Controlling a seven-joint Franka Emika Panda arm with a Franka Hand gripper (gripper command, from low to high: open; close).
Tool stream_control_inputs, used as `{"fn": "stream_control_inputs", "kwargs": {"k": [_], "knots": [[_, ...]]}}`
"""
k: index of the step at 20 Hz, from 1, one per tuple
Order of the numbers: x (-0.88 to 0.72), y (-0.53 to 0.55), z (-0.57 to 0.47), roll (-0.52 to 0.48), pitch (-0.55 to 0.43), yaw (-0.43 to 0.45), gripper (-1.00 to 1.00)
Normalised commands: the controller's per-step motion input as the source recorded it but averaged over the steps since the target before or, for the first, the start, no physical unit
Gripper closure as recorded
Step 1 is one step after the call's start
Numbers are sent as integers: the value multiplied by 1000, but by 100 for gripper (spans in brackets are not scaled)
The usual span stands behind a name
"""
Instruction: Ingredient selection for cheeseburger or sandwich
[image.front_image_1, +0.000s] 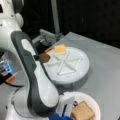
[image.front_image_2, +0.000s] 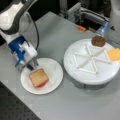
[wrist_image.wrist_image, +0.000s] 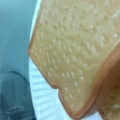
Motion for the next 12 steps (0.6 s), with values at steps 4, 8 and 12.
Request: {"fn": "stream_control_inputs", "kwargs": {"k": [4, 8, 12], "knots": [[45, -7, 105, -11, -67, 40, -100], [70, 2, 234, -196, 12, 33, -100], [88, 64, 383, -487, 157, 35, -100]]}}
